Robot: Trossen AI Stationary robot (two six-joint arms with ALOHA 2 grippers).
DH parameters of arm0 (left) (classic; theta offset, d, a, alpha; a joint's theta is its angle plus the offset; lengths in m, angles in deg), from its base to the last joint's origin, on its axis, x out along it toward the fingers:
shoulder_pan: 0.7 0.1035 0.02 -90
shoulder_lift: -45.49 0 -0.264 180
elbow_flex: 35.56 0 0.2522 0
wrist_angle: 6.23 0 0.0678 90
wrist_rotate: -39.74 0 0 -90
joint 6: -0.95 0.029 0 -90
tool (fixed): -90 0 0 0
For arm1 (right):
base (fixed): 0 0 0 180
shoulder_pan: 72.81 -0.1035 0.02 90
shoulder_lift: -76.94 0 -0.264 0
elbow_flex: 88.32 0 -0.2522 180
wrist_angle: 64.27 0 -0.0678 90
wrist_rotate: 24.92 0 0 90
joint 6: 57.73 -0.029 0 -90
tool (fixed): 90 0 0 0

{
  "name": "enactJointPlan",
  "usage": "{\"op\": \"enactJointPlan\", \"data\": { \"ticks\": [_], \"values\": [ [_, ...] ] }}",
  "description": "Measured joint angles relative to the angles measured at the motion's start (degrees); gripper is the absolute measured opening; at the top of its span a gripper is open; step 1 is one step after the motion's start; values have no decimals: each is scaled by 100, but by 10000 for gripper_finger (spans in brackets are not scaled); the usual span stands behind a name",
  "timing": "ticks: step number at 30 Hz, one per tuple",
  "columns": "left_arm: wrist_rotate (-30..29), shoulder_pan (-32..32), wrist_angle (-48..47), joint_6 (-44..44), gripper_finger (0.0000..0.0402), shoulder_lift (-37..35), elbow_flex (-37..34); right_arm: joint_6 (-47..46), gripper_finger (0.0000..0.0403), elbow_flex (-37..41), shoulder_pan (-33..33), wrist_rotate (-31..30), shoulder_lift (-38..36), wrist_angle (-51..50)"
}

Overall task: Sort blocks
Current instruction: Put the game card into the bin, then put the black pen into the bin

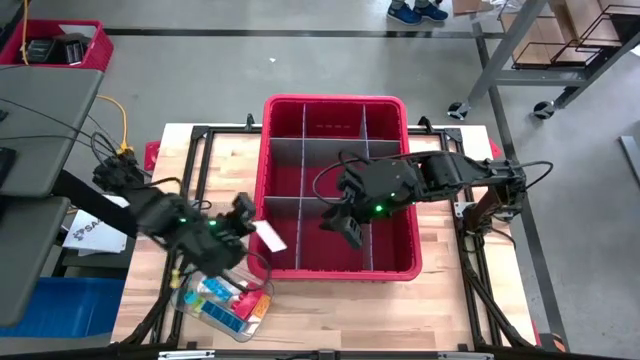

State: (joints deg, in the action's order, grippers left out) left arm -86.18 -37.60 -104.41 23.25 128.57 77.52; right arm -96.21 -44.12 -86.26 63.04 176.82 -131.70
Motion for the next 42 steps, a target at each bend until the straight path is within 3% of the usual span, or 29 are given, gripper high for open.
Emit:
{"op": "enactJointPlan", "data": {
  "ticks": [4,8,18,24,28,30,33,36,39,42],
  "values": [
    [-29,550,32,1346,0,196,1,2,155,-71,-2,-129,-2,-12],
    [741,950,-4,1910,0,348,-107,-6,155,-89,-2,-143,-2,-15],
    [1209,1301,536,1619,10,354,-836,-6,155,-89,-20,-145,-2,-4],
    [1607,1300,639,1360,56,350,-836,-2,141,-89,-20,-145,-2,-4],
    [1440,1296,719,1194,99,351,-813,-2,131,-89,-20,-145,-2,-4],
    [1332,1200,305,830,114,363,-596,-2,129,-89,-20,-145,-2,-4],
    [1944,1059,-554,-413,117,309,-263,45,129,-89,-20,-145,-2,-4],
    [2558,761,-464,-2042,116,30,-211,159,129,-89,-20,-141,0,-15],
    [2633,183,-533,-3210,121,-280,-249,252,129,-89,-4,-133,-1,-29],
    [2671,-470,-474,-4066,137,-498,-807,254,129,-89,33,-137,0,-46]
  ]
}}
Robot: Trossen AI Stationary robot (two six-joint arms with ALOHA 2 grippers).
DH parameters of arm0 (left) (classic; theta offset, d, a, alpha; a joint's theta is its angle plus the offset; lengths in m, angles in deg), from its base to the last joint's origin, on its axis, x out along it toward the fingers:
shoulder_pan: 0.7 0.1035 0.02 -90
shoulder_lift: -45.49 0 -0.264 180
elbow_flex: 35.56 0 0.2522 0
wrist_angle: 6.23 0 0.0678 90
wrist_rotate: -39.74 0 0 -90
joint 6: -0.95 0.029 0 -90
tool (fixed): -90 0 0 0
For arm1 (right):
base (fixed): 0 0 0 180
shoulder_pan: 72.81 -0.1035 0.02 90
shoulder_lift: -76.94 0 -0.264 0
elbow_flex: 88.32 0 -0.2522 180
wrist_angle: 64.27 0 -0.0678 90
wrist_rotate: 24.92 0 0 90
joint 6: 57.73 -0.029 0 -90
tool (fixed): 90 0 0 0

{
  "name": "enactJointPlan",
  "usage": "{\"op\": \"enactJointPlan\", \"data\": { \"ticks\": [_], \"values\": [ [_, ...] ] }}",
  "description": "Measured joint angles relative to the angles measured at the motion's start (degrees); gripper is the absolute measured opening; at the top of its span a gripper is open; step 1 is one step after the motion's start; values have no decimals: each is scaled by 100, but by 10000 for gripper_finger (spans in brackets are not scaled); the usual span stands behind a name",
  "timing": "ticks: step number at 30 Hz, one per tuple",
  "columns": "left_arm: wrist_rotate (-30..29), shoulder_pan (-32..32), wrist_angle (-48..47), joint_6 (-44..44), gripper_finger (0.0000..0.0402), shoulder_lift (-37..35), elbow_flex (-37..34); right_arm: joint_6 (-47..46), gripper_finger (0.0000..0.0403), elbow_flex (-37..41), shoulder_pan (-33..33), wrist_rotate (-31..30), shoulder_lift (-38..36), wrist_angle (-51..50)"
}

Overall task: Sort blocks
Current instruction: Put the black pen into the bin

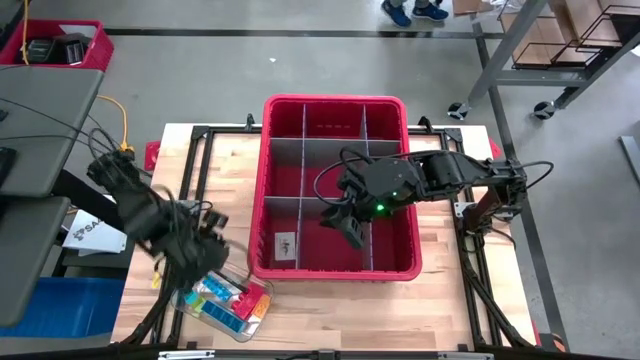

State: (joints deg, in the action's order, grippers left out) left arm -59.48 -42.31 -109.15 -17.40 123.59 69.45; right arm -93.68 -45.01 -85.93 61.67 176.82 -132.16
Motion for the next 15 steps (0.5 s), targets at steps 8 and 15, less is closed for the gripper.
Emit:
{"op": "enactJointPlan", "data": {
  "ticks": [8,15],
  "values": [
    [45,-944,2306,-893,203,-128,-2435,-92,129,0,54,-9,0,-61],
    [-13,-1059,3906,-1462,231,-144,-3860,-310,129,0,90,-21,0,-67]
  ]
}}
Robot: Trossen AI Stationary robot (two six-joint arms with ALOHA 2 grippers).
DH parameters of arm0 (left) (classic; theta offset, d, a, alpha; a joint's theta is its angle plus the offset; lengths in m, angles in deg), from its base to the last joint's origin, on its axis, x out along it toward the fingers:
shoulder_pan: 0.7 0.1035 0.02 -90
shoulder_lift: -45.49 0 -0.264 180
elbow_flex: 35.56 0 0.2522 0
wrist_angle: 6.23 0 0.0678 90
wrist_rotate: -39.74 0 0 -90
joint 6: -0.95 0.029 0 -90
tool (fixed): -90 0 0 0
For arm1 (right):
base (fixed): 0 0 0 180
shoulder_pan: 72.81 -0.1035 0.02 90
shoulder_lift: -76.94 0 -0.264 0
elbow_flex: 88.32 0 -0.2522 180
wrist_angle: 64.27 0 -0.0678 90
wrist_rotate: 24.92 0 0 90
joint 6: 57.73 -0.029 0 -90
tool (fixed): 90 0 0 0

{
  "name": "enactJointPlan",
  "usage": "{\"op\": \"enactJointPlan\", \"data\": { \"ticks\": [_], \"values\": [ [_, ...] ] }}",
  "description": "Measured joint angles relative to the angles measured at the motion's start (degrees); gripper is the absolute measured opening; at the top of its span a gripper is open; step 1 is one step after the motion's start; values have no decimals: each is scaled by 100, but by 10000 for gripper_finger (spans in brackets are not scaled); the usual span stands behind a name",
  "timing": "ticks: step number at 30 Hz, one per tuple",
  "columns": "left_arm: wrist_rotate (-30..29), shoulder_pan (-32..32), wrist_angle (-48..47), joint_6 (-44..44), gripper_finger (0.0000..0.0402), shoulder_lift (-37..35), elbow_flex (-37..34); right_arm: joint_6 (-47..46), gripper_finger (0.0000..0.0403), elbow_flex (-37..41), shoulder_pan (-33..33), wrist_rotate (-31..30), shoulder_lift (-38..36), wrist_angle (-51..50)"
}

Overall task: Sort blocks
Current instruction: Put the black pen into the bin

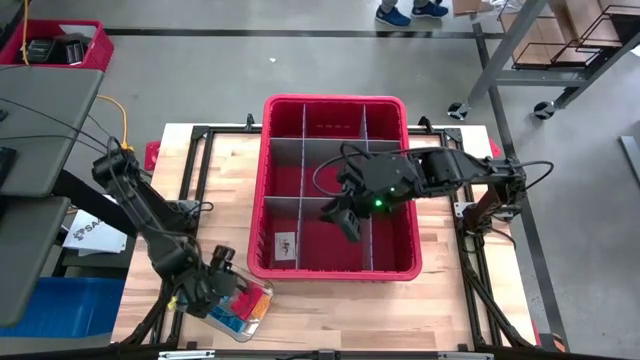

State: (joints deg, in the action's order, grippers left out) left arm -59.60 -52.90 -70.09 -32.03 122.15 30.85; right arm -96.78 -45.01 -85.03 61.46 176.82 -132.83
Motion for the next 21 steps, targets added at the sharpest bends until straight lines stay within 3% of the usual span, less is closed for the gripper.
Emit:
{"op": "enactJointPlan", "data": {
  "ticks": [12,21],
  "values": [
    [-89,3,937,-238,225,24,-1169,-251,129,0,23,10,0,-1],
    [-462,7,1405,-38,170,232,-1442,-271,129,0,34,7,0,1]
  ]
}}
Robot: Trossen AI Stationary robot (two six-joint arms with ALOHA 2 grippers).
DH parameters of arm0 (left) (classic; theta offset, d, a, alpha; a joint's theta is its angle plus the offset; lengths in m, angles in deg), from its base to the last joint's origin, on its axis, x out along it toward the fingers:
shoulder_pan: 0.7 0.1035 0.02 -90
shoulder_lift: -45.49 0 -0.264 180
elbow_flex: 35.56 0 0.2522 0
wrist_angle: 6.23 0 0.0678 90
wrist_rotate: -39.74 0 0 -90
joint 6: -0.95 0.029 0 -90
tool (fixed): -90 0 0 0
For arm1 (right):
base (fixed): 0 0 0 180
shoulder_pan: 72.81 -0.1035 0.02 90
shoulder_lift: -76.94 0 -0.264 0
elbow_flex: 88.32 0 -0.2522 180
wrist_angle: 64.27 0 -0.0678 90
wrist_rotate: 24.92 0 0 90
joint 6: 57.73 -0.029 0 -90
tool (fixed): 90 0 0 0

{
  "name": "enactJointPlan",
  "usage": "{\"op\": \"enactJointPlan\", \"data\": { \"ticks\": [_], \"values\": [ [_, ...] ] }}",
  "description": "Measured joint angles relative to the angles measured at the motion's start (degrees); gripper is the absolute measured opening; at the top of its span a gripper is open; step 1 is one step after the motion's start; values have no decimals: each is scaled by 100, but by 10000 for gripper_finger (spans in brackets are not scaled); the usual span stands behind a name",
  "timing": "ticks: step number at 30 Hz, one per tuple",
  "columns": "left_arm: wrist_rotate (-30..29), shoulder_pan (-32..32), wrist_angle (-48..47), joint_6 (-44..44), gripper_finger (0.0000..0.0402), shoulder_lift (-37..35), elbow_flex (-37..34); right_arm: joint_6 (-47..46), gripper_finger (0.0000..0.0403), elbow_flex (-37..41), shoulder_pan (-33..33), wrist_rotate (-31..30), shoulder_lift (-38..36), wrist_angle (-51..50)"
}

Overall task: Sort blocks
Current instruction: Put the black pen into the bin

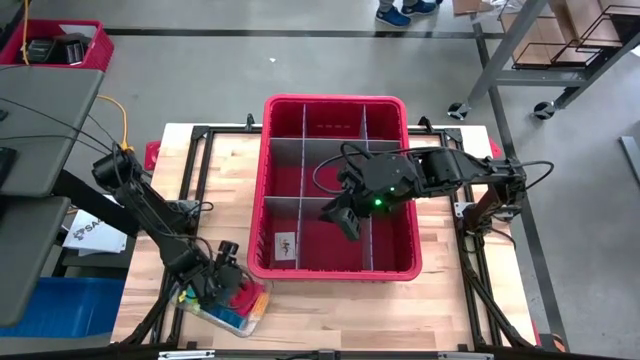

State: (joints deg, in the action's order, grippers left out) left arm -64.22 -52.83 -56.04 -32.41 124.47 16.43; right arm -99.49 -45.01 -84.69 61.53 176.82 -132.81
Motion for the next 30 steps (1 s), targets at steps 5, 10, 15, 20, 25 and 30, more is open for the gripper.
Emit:
{"op": "enactJointPlan", "data": {
  "ticks": [5,10,15,20,25,30],
  "values": [
    [235,-8,107,61,144,63,-1,0,129,0,9,3,0,11],
    [420,-4,-380,128,127,100,293,-59,129,0,18,5,0,11],
    [335,-3,-713,531,125,91,690,-17,129,0,61,8,0,19],
    [576,-5,-787,513,125,89,859,58,129,0,67,5,0,22],
    [837,-194,-782,633,122,89,1055,22,129,0,76,7,0,22],
    [404,-512,-861,751,111,101,1175,24,129,0,76,6,0,22]
  ]
}}
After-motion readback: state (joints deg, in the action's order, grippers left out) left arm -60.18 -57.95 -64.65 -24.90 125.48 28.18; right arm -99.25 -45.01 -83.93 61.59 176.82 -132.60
